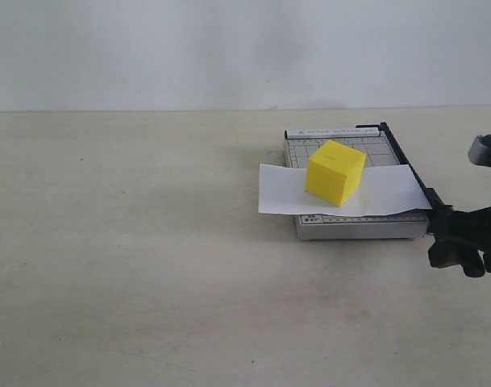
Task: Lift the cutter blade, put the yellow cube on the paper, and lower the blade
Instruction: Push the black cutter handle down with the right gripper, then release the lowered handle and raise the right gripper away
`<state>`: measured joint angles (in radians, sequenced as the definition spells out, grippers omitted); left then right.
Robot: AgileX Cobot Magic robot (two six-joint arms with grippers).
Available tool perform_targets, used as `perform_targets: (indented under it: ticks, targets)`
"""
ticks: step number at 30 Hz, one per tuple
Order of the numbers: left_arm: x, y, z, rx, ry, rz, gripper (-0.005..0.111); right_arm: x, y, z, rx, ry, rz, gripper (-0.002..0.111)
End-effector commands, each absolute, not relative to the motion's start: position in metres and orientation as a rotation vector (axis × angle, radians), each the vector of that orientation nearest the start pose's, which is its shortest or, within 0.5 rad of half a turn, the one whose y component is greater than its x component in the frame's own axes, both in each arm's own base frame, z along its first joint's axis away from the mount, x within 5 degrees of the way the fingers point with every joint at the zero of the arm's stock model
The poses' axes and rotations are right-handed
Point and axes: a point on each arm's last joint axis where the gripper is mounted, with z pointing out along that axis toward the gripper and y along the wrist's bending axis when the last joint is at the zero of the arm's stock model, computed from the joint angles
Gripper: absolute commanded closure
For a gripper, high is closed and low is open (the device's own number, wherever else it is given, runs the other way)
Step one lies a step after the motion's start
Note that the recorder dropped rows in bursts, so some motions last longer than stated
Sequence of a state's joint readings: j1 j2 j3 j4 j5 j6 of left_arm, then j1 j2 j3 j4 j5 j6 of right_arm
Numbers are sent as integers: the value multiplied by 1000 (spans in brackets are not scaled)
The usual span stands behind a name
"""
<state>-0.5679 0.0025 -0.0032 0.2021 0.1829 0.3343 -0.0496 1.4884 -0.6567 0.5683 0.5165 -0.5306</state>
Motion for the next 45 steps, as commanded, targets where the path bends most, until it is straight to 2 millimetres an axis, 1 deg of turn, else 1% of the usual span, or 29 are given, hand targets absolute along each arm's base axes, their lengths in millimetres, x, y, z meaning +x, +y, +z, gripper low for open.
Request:
perform_targets:
  ticks: [1, 2, 4, 5, 6, 7, 8, 10, 13, 16, 18, 21, 24, 26, 29, 31, 33, 45]
  targets:
    - [49, -27, 197, 840, 1440, 2, 39, 244, 14, 174, -22, 2742, 387, 39]
    - [49, -27, 197, 840, 1440, 2, 39, 244, 15, 175, -19, 2746, 399, 41]
    - [49, -27, 197, 840, 1440, 2, 39, 241, 16, 182, -25, 2717, 403, 48]
    - [49, -27, 197, 840, 1440, 2, 39, 240, 15, 194, -32, 2660, 382, 63]
    - [49, -27, 197, 840, 1440, 2, 39, 238, 15, 202, -59, 2618, 366, 75]
    - [49, -27, 197, 840, 1440, 2, 39, 232, 16, 222, -127, 2517, 336, 102]
    - [49, -27, 197, 840, 1440, 2, 39, 228, 16, 233, -138, 2461, 324, 107]
    - [49, -27, 197, 840, 1440, 2, 39, 217, 17, 251, -172, 2359, 303, 107]
    - [49, -27, 197, 840, 1440, 2, 39, 193, 19, 274, -210, 2181, 273, 107]
    - [49, -27, 197, 840, 1440, 2, 39, 159, 19, 288, -203, 2000, 223, 107]
    - [49, -27, 197, 838, 1435, 1, 39, 135, 17, 290, -189, 1902, 182, 107]
    - [49, -27, 197, 838, 1435, 1, 39, 105, 17, 290, -178, 1778, 149, 107]
    - [49, -27, 197, 838, 1435, 1, 39, 82, 18, 282, -169, 1695, 143, 107]
    - [49, -27, 197, 838, 1435, 1, 39, 71, 19, 275, -159, 1662, 161, 107]
    - [49, -27, 197, 838, 1435, 1, 39, 61, 20, 263, -77, 1645, 251, 107]
    - [49, -27, 197, 838, 1435, 1, 39, 56, 21, 259, -39, 1630, 289, 107]
    - [49, -27, 197, 838, 1435, 1, 39, 53, 21, 260, -23, 1609, 310, 107]
    - [49, -27, 197, 838, 1435, 1, 39, 53, 21, 260, -15, 1605, 310, 107]
